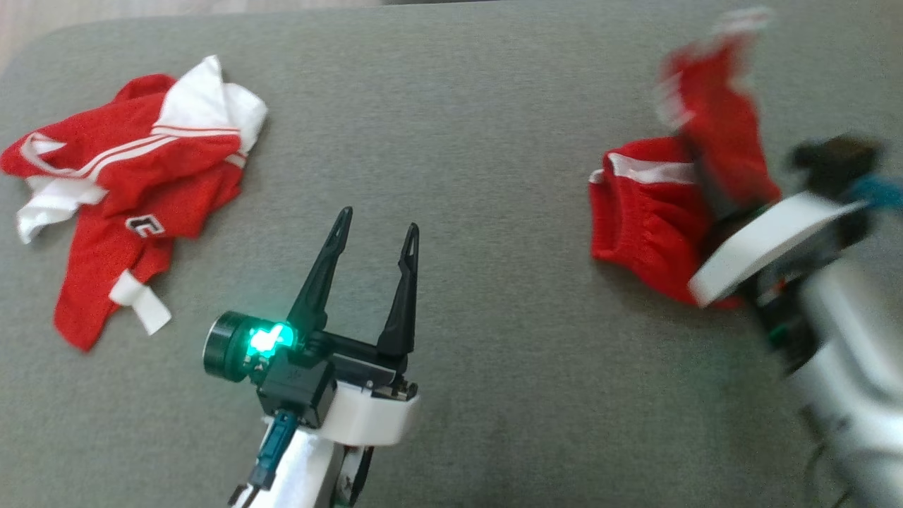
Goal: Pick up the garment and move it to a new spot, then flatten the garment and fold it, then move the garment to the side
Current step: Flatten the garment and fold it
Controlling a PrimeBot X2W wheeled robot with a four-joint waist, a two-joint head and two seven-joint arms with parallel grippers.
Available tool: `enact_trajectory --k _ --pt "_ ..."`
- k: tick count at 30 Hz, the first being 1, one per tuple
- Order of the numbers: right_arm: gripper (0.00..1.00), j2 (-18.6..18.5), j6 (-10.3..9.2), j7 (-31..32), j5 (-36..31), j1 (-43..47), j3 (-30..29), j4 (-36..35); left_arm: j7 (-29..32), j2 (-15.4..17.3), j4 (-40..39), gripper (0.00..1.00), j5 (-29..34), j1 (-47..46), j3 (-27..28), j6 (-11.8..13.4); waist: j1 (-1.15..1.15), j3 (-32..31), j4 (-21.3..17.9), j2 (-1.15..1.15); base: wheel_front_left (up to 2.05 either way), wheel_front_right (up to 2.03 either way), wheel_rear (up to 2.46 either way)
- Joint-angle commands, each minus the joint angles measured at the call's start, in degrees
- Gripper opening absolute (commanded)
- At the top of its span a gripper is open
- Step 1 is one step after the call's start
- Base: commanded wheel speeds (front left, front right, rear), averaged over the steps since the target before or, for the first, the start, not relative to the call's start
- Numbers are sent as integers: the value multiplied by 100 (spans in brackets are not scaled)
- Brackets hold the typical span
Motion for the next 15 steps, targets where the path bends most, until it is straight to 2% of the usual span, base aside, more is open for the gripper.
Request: enact_trajectory --k 1,2,3,7,11,15 --pt "7 138 -4 98 -27 147 106 -299 -29 -10 -176 100 -40 -46 130 29 0 -12 107 0 0 0 0" --pt "68 300 -4 192 -24 285 163 -418 -29 -10 -175 100 -62 -50 107 38 0 -12 160 0 0 0 0" --pt "100 433 -4 275 -36 417 211 -537 -29 -10 -177 100 -80 -56 84 47 0 -8 216 0 0 0 0" --pt "100 699 -4 264 -62 851 -8 -1144 -29 -11 -199 100 -120 -52 82 106 0 -32 361 0 0 0 0" --pt "100 609 -4 8 -436 1175 -856 -1622 -29 -11 -231 100 -137 14 109 131 0 -88 408 0 0 0 0" --pt "100 542 -4 -231 -876 1436 -1769 -1677 -29 -11 -263 100 -174 78 114 137 0 -140 469 0 0 0 0"
